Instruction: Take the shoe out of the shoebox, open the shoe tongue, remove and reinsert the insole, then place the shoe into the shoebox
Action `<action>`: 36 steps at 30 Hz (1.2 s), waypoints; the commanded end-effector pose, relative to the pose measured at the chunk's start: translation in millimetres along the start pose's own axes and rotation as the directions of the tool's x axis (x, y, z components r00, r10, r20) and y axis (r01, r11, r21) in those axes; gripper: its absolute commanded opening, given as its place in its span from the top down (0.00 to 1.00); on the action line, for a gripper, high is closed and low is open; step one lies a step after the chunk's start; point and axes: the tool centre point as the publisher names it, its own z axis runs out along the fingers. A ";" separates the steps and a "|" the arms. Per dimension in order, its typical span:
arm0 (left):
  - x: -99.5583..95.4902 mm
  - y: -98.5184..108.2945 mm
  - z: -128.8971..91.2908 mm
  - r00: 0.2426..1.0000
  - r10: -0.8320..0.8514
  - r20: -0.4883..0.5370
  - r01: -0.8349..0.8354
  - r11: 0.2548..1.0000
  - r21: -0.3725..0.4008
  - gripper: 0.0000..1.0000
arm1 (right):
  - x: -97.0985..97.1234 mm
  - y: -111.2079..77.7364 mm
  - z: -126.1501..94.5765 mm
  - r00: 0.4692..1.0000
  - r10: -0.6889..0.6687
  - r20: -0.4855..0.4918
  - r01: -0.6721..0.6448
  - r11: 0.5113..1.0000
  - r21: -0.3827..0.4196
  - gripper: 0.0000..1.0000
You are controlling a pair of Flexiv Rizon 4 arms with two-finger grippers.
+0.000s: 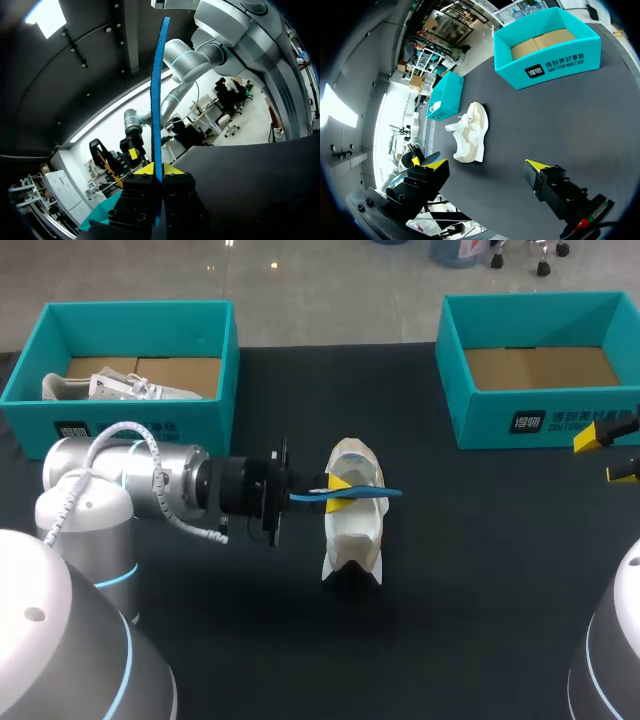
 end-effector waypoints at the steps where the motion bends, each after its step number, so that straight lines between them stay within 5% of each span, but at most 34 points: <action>1: 0.4 -0.8 0.3 1.000 0.001 0.001 -0.001 1.000 -0.002 1.00 | 0.2 -1.2 0.0 1.000 0.001 0.003 -0.001 1.000 -0.001 0.00; 25: 20.1 53.8 -41.9 0.991 -0.137 -0.012 0.136 0.989 -0.061 1.00 | 0.2 -1.2 0.0 1.000 0.001 0.003 -0.001 1.000 -0.001 0.00; 36: 13.4 65.1 -54.5 0.994 -0.102 -0.049 0.096 0.989 -0.109 1.00 | 0.2 -1.2 0.0 1.000 0.001 0.003 -0.001 1.000 -0.001 0.00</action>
